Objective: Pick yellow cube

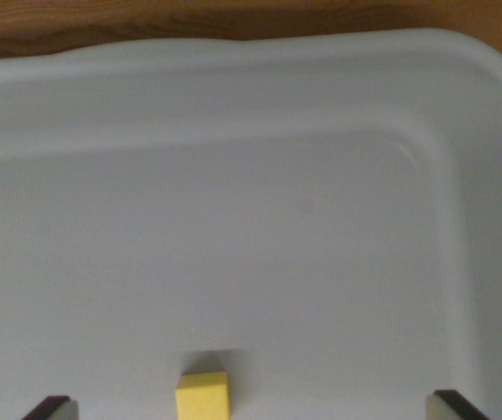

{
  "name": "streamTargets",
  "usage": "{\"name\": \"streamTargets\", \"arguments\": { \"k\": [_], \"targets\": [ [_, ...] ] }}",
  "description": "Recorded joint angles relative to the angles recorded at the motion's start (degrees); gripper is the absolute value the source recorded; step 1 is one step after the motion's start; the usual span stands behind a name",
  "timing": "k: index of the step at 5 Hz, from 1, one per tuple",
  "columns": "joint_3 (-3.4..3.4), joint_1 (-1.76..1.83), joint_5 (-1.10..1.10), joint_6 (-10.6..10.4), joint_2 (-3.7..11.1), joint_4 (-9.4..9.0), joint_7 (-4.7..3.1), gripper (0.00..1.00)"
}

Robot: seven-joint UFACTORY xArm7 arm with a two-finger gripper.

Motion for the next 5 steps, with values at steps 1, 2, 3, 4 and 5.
{"name": "streamTargets", "arguments": {
  "k": [1, 2, 3, 4, 5],
  "targets": [
    [0.02, 0.00, 0.06, -0.59, 0.06, -0.56, -0.07, 0.00],
    [0.02, 0.00, 0.06, -0.59, 0.06, -0.56, -0.07, 0.00],
    [0.04, 0.01, 0.15, -1.47, 0.15, -1.38, -0.17, 0.00],
    [0.04, 0.01, 0.15, -1.47, 0.15, -1.38, -0.17, 0.00],
    [0.06, 0.02, 0.27, -2.54, 0.25, -2.38, -0.29, 0.00]
  ]
}}
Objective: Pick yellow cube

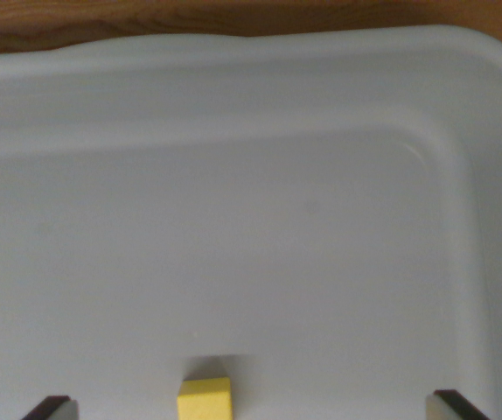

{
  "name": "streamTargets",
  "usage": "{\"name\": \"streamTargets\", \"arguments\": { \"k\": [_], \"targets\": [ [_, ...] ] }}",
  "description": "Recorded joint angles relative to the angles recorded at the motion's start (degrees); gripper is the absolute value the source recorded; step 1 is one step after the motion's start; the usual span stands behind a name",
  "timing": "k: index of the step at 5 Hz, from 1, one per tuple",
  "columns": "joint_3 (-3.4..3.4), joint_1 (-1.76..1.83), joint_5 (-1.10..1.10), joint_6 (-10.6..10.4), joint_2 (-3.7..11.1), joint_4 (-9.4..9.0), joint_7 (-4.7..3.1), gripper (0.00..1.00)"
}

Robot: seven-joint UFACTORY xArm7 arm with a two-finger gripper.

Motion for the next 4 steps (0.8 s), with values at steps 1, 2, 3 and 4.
{"name": "streamTargets", "arguments": {
  "k": [1, 2, 3, 4],
  "targets": [
    [0.00, 0.00, 0.00, 0.00, 0.00, 0.00, 0.00, 0.00],
    [0.03, 0.01, 0.14, -1.35, 0.13, -1.27, -0.15, 0.00],
    [0.03, 0.01, 0.14, -1.35, 0.13, -1.27, -0.15, 0.00],
    [0.07, 0.02, 0.31, -2.92, 0.29, -2.74, -0.33, 0.00]
  ]
}}
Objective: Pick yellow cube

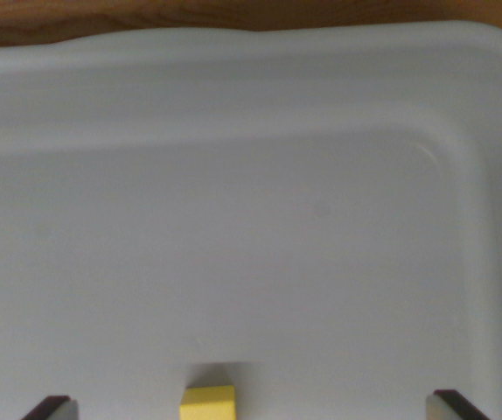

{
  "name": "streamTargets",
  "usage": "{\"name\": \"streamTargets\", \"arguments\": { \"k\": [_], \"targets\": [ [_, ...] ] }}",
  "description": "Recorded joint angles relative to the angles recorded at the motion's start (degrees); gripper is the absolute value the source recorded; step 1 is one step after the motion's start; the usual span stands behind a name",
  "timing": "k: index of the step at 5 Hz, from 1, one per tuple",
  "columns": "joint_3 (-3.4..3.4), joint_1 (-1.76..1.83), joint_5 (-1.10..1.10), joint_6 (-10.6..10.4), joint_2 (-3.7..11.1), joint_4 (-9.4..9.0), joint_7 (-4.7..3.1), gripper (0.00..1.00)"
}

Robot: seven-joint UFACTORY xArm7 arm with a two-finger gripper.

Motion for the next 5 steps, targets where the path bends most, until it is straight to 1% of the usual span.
{"name": "streamTargets", "arguments": {
  "k": [1, 2, 3, 4, 5],
  "targets": [
    [0.00, 0.00, 0.00, 0.00, 0.00, 0.00, 0.00, 0.00],
    [0.05, 0.01, 0.19, -1.77, 0.18, -1.66, -0.20, 0.00],
    [0.05, 0.01, 0.19, -1.77, 0.18, -1.66, -0.20, 0.00],
    [0.10, 0.03, 0.39, -3.73, 0.37, -3.50, -0.42, 0.00],
    [0.10, 0.03, 0.39, -3.73, 0.37, -3.50, -0.42, 0.00]
  ]
}}
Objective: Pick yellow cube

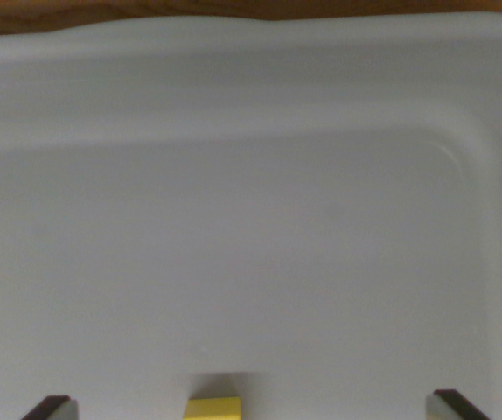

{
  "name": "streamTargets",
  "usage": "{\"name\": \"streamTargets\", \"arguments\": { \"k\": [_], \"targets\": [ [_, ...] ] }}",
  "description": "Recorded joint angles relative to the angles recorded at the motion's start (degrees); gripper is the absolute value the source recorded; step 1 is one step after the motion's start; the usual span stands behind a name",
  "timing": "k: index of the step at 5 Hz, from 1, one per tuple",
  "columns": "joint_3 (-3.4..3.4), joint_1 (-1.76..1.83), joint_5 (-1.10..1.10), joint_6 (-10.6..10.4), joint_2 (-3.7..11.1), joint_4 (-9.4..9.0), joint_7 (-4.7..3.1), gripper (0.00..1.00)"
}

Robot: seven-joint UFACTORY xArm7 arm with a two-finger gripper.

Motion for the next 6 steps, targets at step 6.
{"name": "streamTargets", "arguments": {
  "k": [6],
  "targets": [
    [0.17, 0.05, 0.70, -6.67, 0.66, -6.25, -0.75, 0.00]
  ]
}}
